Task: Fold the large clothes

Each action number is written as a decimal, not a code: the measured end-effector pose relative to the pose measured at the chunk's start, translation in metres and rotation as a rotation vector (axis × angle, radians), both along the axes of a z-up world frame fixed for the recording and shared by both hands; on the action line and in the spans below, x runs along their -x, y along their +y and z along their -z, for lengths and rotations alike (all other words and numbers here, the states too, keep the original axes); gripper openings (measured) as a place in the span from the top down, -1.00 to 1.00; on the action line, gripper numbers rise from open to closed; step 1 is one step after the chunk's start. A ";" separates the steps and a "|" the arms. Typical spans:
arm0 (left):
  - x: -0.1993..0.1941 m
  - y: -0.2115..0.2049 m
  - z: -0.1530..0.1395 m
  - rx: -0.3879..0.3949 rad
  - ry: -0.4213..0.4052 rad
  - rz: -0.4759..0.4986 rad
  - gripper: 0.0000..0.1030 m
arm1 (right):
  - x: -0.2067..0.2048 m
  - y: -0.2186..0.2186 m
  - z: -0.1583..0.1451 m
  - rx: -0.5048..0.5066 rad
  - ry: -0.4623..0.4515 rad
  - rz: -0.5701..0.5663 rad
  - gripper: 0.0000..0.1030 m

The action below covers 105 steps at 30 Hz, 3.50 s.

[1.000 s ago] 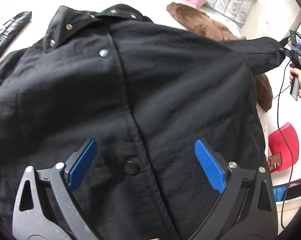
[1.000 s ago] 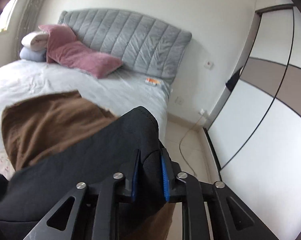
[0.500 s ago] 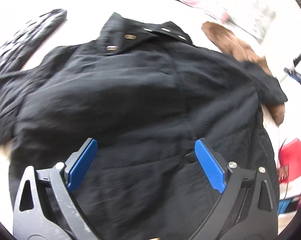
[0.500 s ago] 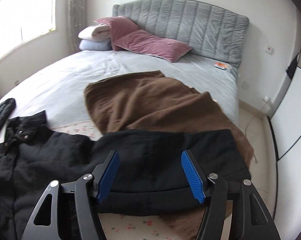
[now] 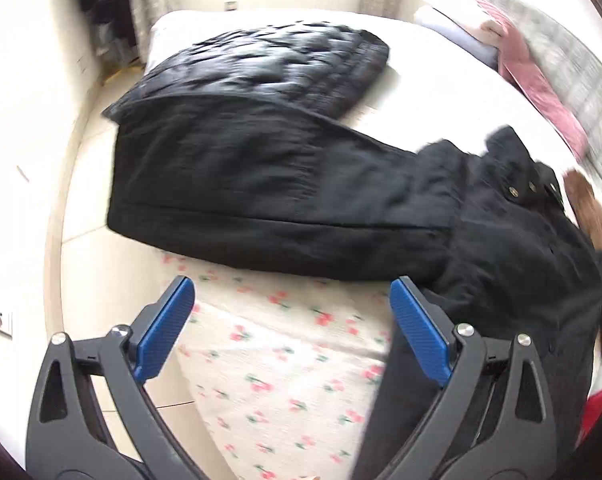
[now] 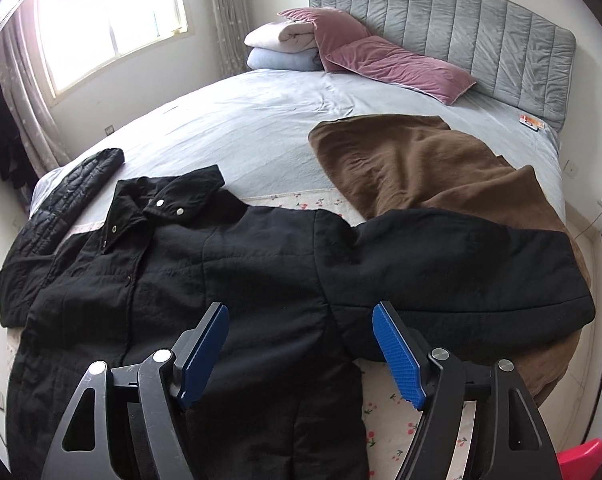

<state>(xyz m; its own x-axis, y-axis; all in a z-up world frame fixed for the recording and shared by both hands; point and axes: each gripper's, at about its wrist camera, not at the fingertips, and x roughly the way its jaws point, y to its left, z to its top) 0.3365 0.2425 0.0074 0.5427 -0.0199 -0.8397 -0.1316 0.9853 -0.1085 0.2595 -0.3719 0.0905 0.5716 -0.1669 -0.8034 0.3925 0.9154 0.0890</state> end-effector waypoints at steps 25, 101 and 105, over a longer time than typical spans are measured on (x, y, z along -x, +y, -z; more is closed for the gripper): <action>-0.088 0.147 0.044 0.356 -0.189 -0.072 0.70 | -0.029 0.077 0.063 0.044 0.204 -0.090 -0.47; 0.128 -0.233 -0.081 -0.184 0.040 0.581 -0.65 | 0.109 0.044 0.007 -0.170 0.197 -0.039 -0.43; 0.052 -0.281 -0.067 -0.151 0.011 0.545 -0.65 | 0.024 0.042 0.012 -0.124 0.138 -0.053 -0.44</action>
<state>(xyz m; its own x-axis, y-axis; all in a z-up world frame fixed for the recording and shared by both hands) 0.2844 -0.0382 0.0748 0.4783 -0.1746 -0.8607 0.4007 0.9155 0.0370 0.2356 -0.3303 0.0787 0.4603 -0.0339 -0.8871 0.3599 0.9206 0.1516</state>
